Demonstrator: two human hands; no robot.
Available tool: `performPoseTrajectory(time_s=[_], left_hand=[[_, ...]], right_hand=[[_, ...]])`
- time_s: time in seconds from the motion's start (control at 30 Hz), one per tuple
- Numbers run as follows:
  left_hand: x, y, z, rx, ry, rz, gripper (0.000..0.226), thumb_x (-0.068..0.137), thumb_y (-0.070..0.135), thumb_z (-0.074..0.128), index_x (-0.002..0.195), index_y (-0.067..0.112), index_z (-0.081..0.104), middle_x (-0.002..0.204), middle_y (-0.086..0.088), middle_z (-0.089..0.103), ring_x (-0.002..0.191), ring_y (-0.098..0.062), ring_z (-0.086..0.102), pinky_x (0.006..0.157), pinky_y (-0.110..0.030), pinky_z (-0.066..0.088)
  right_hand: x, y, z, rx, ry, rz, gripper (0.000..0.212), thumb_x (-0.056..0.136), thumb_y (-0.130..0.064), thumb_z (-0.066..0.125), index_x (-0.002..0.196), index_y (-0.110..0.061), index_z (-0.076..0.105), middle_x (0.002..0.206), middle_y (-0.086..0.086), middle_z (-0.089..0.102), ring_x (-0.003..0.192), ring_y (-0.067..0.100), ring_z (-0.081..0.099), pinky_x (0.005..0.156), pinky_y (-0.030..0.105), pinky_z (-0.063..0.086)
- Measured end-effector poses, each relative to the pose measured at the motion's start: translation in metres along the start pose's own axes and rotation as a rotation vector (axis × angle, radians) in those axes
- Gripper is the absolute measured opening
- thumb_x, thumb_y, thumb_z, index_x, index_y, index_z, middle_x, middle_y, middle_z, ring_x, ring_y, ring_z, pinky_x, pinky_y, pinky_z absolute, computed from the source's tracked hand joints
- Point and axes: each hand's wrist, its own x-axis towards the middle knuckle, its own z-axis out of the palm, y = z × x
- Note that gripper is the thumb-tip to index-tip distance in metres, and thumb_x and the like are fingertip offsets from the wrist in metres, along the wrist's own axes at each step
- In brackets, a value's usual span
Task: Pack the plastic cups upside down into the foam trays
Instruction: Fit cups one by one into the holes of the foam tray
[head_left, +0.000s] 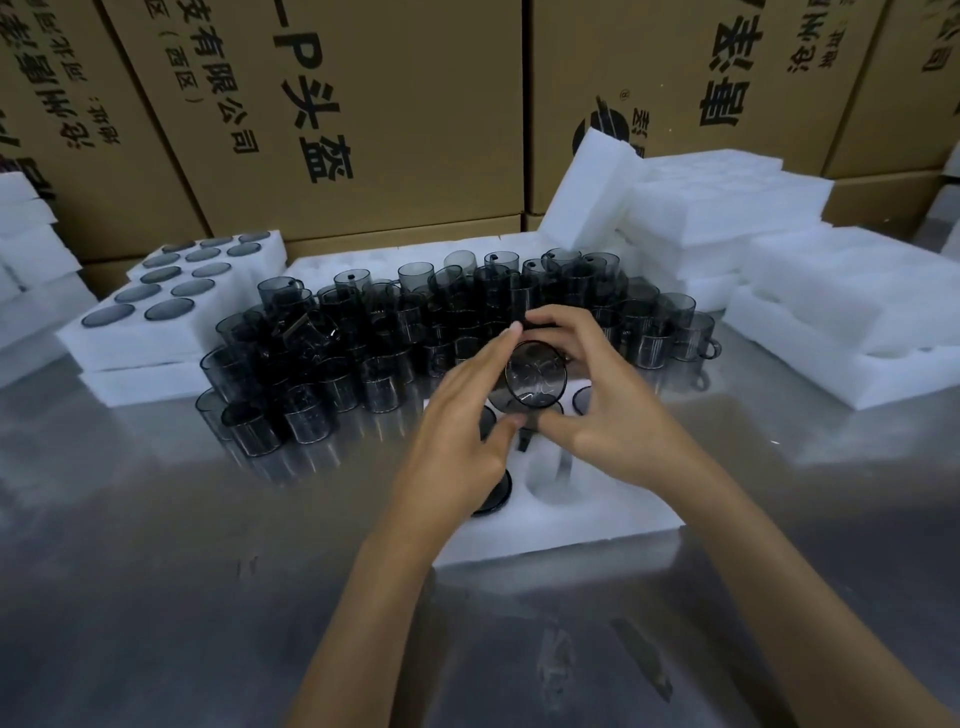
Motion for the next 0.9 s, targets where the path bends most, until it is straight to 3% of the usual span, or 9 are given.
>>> performPoseTrajectory(time_s=[0.07,0.13,0.23,0.37,0.47,0.53,0.7,0.8,0.9], left_hand=[[0.000,0.004,0.003,-0.024,0.023,-0.027,0.076,0.091,0.010,0.071,0.147,0.049,0.036,0.140,0.030,0.048,0.130,0.001,0.048,0.106,-0.020,0.042],[0.000,0.008,0.005,-0.076,0.059,-0.063,0.069,0.086,0.014,0.076,0.135,0.050,0.042,0.126,0.030,0.058,0.112,-0.001,0.060,0.091,-0.017,0.049],[0.001,0.010,0.005,-0.128,0.094,-0.088,0.065,0.079,0.017,0.083,0.121,0.050,0.046,0.117,0.033,0.059,0.103,-0.001,0.061,0.085,-0.017,0.049],[0.000,0.014,0.009,-0.096,0.079,-0.054,0.073,0.076,0.016,0.085,0.132,0.045,0.048,0.127,0.027,0.055,0.118,0.006,0.053,0.089,-0.005,0.041],[0.000,0.016,0.011,-0.032,0.080,-0.004,0.068,0.072,0.019,0.088,0.129,0.035,0.053,0.123,0.020,0.053,0.114,0.005,0.052,0.088,-0.004,0.038],[-0.001,0.017,0.009,-0.019,0.054,-0.035,0.066,0.067,0.032,0.090,0.121,0.039,0.052,0.115,0.023,0.055,0.107,0.005,0.054,0.083,-0.005,0.039],[-0.002,0.020,0.001,0.010,-0.144,-0.164,0.066,0.051,0.070,0.081,0.104,0.047,0.050,0.100,0.023,0.061,0.093,0.002,0.055,0.072,-0.010,0.042],[-0.003,0.020,0.000,0.014,-0.218,-0.193,0.064,0.051,0.066,0.083,0.103,0.047,0.051,0.099,0.023,0.061,0.093,0.002,0.056,0.070,-0.010,0.039],[-0.003,0.019,-0.002,0.000,-0.248,-0.204,0.061,0.053,0.064,0.084,0.101,0.046,0.053,0.099,0.021,0.063,0.094,0.000,0.058,0.072,-0.015,0.040]], right_hand=[[-0.007,0.002,0.001,0.069,0.050,0.010,0.076,0.075,-0.009,0.074,0.140,-0.034,0.041,0.137,-0.013,0.054,0.129,0.005,0.050,0.110,0.034,0.043],[-0.013,0.005,0.000,0.126,0.123,0.033,0.076,0.075,-0.013,0.073,0.141,-0.034,0.043,0.143,-0.009,0.048,0.131,0.000,0.046,0.111,0.033,0.042],[-0.019,0.014,-0.010,0.159,0.188,0.050,0.067,0.082,0.000,0.074,0.140,-0.025,0.049,0.141,-0.009,0.053,0.132,0.002,0.047,0.110,0.035,0.043],[-0.019,0.020,-0.018,0.291,0.178,0.052,0.052,0.088,0.012,0.065,0.132,-0.016,0.060,0.128,-0.001,0.067,0.123,0.011,0.060,0.092,0.031,0.053],[-0.018,0.022,-0.016,0.289,0.159,0.046,0.053,0.090,0.014,0.059,0.131,-0.019,0.062,0.125,-0.001,0.068,0.119,0.014,0.063,0.097,0.037,0.054],[-0.017,0.023,-0.016,0.264,0.149,0.063,0.049,0.091,0.011,0.057,0.128,-0.022,0.066,0.122,-0.004,0.070,0.116,0.013,0.064,0.099,0.037,0.053],[-0.017,0.027,-0.018,0.183,0.119,0.176,0.019,0.097,-0.010,0.062,0.102,-0.022,0.077,0.097,-0.011,0.077,0.095,0.007,0.070,0.087,0.018,0.053],[-0.018,0.029,-0.018,0.151,0.109,0.215,0.011,0.095,-0.017,0.066,0.089,-0.021,0.075,0.086,-0.006,0.075,0.082,0.007,0.069,0.072,0.008,0.048],[-0.018,0.028,-0.019,0.098,0.099,0.204,0.012,0.093,-0.019,0.068,0.084,-0.017,0.075,0.086,-0.003,0.074,0.072,-0.003,0.061,0.069,0.005,0.043]])
